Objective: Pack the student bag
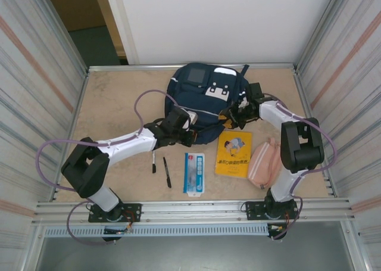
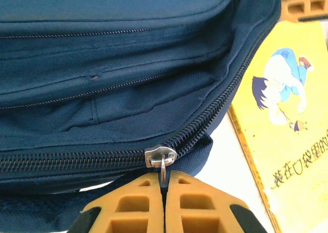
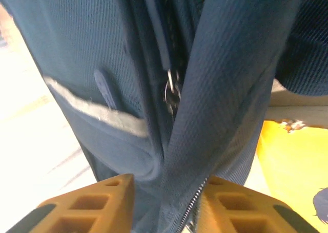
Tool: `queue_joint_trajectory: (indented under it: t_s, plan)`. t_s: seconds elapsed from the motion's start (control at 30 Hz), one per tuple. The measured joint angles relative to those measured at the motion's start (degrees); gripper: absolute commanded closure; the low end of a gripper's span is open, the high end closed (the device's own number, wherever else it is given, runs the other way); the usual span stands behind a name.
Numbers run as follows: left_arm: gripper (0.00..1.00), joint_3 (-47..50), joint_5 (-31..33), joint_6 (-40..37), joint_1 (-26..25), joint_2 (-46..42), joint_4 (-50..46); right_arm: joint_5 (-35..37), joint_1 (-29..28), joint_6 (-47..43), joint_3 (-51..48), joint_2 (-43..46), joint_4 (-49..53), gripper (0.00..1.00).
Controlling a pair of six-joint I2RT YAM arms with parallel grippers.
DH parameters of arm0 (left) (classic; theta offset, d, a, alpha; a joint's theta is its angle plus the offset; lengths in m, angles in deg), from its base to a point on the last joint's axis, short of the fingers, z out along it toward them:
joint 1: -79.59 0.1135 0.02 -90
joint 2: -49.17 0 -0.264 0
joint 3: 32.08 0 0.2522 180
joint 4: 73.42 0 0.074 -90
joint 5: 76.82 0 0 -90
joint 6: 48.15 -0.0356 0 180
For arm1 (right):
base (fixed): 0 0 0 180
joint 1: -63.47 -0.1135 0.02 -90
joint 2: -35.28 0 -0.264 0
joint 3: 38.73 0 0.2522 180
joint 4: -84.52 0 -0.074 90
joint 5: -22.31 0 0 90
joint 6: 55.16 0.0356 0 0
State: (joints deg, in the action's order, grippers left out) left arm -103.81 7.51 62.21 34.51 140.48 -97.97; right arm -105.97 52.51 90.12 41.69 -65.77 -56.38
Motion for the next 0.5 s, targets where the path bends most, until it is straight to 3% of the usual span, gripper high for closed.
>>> queue_joint_trajectory:
  t_s: [0.27, 0.5]
  plan:
    - [1.0, -7.91, -5.42, 0.52, -3.61, 7.21, 0.83, 7.26, -4.81, 10.32, -4.11, 8.94, 2.43, 0.46]
    - [1.0, -13.31, -8.66, 0.74, -7.1, 12.52, 2.34, 15.72, -8.04, 18.69, -6.25, 16.33, 6.45, 0.45]
